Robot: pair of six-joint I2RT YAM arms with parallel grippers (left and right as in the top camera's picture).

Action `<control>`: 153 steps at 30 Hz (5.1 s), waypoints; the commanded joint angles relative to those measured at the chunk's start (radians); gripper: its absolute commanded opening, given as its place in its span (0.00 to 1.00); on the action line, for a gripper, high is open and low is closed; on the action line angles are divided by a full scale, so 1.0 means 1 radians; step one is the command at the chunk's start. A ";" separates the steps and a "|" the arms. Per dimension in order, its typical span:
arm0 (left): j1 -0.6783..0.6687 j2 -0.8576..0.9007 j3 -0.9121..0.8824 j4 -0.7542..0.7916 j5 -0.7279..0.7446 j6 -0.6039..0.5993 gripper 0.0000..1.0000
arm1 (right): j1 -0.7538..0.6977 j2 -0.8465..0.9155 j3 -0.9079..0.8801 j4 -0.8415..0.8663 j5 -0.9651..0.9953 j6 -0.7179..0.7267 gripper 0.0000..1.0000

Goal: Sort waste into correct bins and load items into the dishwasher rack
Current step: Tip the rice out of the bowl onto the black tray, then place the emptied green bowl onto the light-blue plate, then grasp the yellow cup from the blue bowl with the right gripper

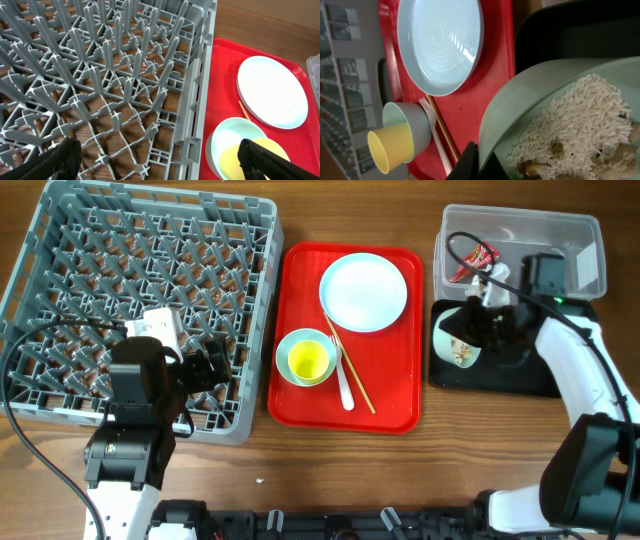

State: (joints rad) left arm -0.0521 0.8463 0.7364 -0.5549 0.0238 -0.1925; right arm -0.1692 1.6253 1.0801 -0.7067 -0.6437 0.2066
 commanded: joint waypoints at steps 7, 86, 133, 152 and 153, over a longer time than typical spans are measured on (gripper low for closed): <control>0.006 0.001 0.019 0.001 0.001 0.006 1.00 | -0.171 0.104 -0.075 0.103 -0.452 -0.050 0.04; 0.006 0.001 0.019 0.001 0.001 0.006 1.00 | 0.322 -0.155 0.269 0.052 0.261 0.059 0.04; 0.006 0.001 0.019 0.000 0.001 0.006 1.00 | 0.711 0.227 0.590 -0.108 0.424 -0.143 0.39; 0.006 0.001 0.018 0.000 0.001 0.005 1.00 | 0.716 0.233 0.331 -0.163 0.328 0.085 0.43; 0.006 0.001 0.019 0.000 0.001 0.005 1.00 | 0.716 0.233 0.331 -0.162 0.327 0.085 0.43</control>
State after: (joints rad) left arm -0.0521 0.8463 0.7364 -0.5575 0.0238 -0.1921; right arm 0.5426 1.8477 1.4132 -0.8829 -0.2882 0.2562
